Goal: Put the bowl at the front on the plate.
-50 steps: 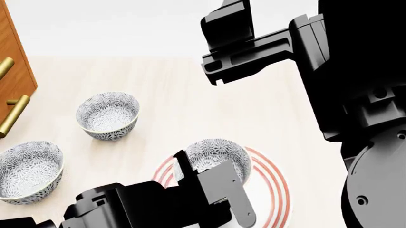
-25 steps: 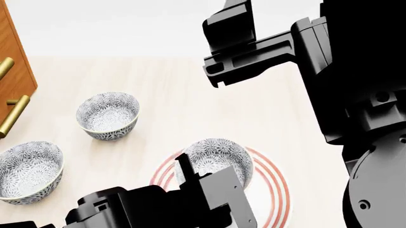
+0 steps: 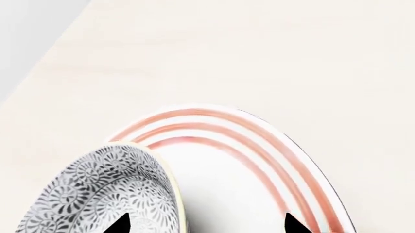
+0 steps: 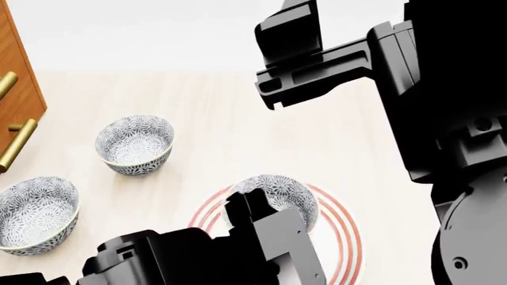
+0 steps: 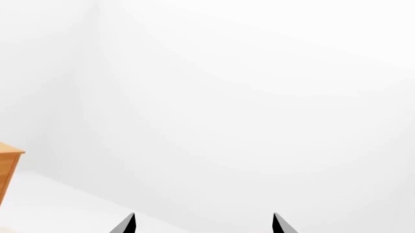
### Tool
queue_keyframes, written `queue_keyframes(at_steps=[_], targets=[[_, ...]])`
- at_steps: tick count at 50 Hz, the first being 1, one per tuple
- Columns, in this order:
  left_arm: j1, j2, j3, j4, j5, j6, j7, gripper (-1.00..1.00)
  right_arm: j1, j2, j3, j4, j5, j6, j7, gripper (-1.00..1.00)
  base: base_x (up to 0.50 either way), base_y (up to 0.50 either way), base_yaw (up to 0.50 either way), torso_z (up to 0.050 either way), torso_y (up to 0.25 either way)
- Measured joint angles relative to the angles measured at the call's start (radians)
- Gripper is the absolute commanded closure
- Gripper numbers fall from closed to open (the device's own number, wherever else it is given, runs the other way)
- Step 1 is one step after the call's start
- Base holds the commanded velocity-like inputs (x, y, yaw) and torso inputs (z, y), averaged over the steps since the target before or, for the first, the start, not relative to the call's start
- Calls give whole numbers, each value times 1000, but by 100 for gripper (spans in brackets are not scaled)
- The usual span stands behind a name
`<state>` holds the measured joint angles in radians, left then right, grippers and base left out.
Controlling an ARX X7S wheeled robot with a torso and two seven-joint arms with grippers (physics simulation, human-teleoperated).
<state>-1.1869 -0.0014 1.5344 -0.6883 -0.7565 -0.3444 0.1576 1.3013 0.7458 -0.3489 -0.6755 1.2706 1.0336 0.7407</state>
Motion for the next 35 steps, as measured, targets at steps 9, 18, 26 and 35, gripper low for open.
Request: queue_keyframes(at_steps=[9, 18, 26, 35], targets=[[-17, -23, -36, 51, -58, -8, 23, -100, 0, 6, 1, -4, 4, 1, 6, -100, 0, 0, 0, 0, 0], [-31, -49, -73, 105, -113, -21, 37, -100, -2, 10, 1, -6, 7, 0, 11, -100, 0, 0, 0, 0, 0], [-41, -68, -104, 132, -155, -31, 49, -100, -2, 13, -1, -9, 9, 0, 14, -100, 0, 0, 0, 0, 0], [-54, -89, -150, 149, -207, -40, 53, -100, -7, 15, -3, -12, 8, -3, 15, -100, 0, 0, 0, 0, 0]])
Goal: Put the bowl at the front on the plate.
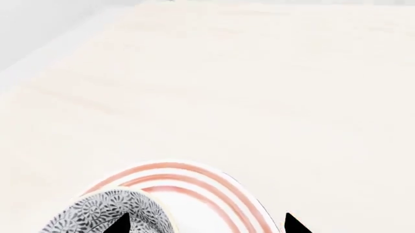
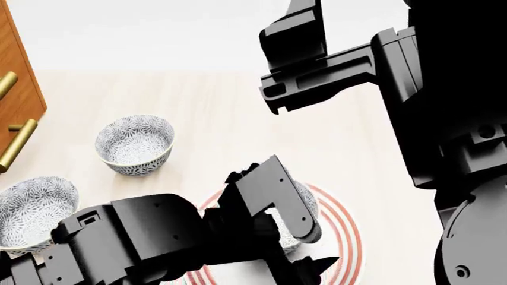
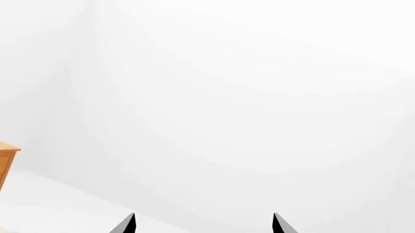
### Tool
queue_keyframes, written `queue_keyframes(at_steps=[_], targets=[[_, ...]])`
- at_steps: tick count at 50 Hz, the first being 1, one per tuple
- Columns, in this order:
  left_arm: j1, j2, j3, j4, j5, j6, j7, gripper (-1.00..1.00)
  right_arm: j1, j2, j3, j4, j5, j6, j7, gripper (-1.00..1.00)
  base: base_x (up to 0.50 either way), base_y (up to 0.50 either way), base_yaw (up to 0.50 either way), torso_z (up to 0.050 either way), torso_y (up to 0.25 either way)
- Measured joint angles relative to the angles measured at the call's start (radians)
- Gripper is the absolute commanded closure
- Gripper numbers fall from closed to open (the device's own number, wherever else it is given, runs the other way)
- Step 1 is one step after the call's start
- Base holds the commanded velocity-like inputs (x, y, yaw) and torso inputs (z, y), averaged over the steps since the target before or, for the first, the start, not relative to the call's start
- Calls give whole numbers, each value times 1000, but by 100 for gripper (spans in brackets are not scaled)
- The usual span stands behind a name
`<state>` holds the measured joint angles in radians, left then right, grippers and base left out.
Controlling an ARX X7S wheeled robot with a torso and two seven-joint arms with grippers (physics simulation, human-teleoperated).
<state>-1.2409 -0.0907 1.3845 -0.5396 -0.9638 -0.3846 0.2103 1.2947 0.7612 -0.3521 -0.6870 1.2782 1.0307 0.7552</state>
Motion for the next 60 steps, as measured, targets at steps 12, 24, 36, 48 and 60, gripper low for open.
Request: queue_keyframes(at_steps=[12, 24, 36, 48, 60], targets=[[-24, -23, -65, 8, -70, -13, 4, -100, -7, 8, 3, -11, 9, -2, 10, -100, 0, 0, 0, 0, 0], [-43, -41, -110, -13, -107, -6, 12, -100, -15, 17, 7, -19, 14, -8, 14, -100, 0, 0, 0, 0, 0], [-56, -40, -139, -101, -107, 28, 27, -100, -10, 20, 5, -16, 9, -12, 6, -100, 0, 0, 0, 0, 0], [-71, -41, -169, -186, -113, 54, 32, -100, -14, 26, 7, -18, 6, -20, 2, -100, 0, 0, 0, 0, 0], [-77, -45, -206, -241, -128, 80, 11, -100, -26, 35, 10, -28, 7, -27, 8, -100, 0, 0, 0, 0, 0]])
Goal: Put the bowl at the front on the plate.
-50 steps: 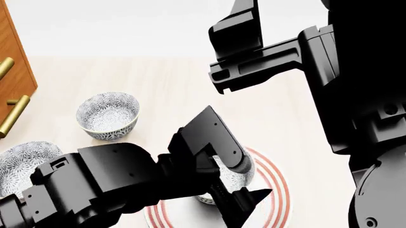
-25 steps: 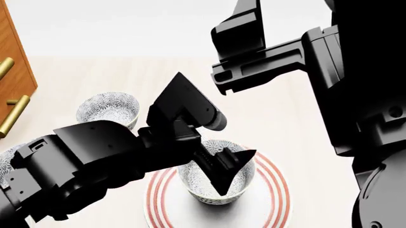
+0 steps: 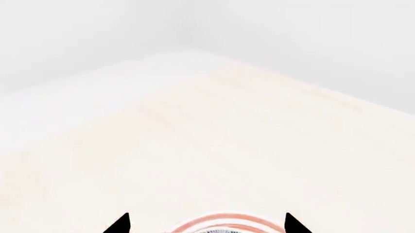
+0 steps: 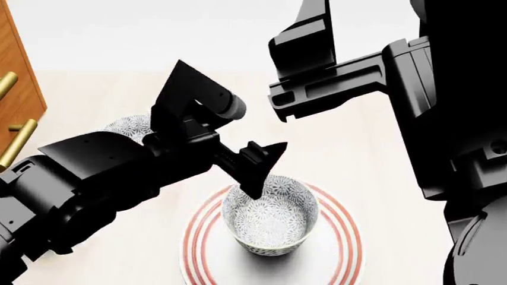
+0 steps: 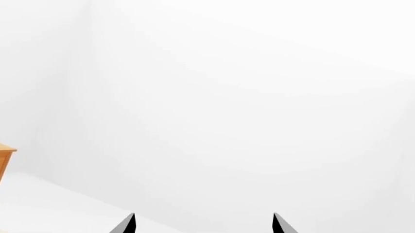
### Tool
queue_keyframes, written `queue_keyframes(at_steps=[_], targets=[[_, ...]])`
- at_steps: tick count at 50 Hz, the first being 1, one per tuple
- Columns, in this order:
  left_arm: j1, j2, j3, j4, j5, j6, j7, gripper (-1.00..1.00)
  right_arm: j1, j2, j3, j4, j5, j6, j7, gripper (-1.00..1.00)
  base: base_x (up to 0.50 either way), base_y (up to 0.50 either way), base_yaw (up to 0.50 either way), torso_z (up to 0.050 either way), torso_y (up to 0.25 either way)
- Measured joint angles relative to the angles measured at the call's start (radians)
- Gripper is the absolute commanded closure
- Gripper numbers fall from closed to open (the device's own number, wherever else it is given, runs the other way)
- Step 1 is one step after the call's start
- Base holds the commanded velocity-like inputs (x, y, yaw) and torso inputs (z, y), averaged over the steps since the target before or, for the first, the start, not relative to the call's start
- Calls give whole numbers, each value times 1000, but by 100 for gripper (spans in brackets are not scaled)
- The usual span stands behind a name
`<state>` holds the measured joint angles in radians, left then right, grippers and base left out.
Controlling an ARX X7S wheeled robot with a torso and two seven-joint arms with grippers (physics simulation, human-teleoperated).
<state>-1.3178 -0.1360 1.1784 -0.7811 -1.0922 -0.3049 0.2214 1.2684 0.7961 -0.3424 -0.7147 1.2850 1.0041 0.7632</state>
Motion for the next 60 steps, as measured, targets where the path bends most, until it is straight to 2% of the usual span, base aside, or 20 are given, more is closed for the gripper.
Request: queue_keyframes(at_steps=[19, 29, 43, 60], targets=[[-1, -12, -73, -97, -33, 51, -64, -100, -19, 8, -1, -7, -8, -13, 0, -100, 0, 0, 0, 0, 0], [17, -43, -97, -79, -48, 71, -90, -100, -25, 11, -2, -7, -16, -19, -2, -100, 0, 0, 0, 0, 0], [58, -126, -122, 64, -63, 89, -166, -100, -36, 17, 1, -12, -20, -29, 2, -100, 0, 0, 0, 0, 0], [124, -262, -173, 374, -118, 102, -309, -100, -52, 24, 3, -15, -27, -44, 1, -100, 0, 0, 0, 0, 0]])
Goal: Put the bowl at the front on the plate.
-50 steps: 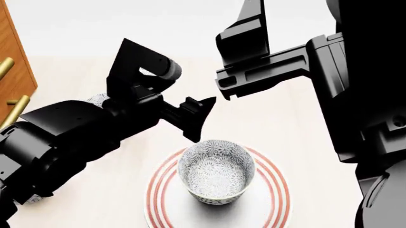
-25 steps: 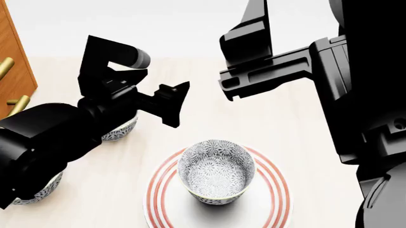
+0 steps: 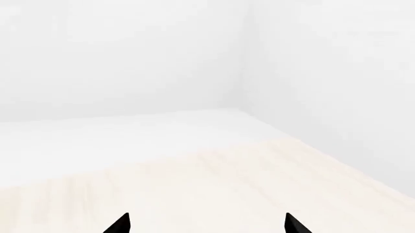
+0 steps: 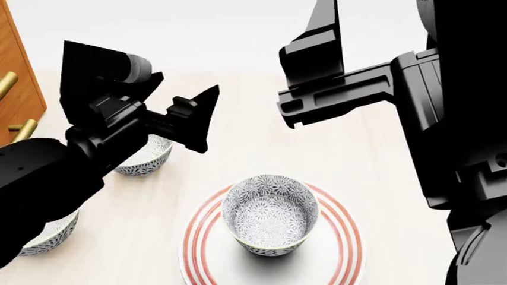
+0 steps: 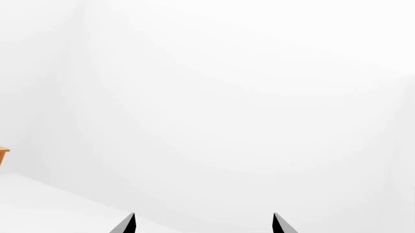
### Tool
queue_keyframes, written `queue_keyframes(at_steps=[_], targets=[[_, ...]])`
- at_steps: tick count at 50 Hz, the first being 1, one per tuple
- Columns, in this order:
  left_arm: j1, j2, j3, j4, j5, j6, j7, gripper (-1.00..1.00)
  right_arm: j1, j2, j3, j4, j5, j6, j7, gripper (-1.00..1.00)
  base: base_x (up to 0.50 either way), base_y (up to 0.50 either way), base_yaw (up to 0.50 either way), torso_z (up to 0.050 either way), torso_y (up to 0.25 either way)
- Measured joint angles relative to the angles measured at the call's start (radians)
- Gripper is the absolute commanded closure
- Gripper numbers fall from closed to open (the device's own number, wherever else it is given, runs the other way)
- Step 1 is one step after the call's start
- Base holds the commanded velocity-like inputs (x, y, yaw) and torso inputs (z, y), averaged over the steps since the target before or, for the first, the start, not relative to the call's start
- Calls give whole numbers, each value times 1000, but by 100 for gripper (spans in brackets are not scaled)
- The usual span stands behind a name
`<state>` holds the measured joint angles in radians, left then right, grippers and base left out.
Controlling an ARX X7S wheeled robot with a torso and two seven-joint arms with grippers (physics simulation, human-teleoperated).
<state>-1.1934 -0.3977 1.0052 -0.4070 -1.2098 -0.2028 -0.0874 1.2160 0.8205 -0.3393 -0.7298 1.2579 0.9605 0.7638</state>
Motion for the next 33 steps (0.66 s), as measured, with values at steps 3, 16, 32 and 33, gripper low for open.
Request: queue_keyframes(at_steps=[3, 16, 32, 33], targets=[[12, -19, -10, 46, -9, 5, -27, -100, -3, 2, 0, 0, -1, -2, 0, -100, 0, 0, 0, 0, 0], [60, -84, -42, 195, -19, 35, -126, -100, -21, 9, -2, -4, -12, -12, -1, -100, 0, 0, 0, 0, 0], [119, -163, -72, 391, -56, 57, -200, -100, -47, 11, -6, -12, -26, -28, -2, -100, 0, 0, 0, 0, 0], [122, -167, -75, 402, -63, 57, -203, -100, -50, 12, -6, -13, -27, -30, -3, -100, 0, 0, 0, 0, 0]])
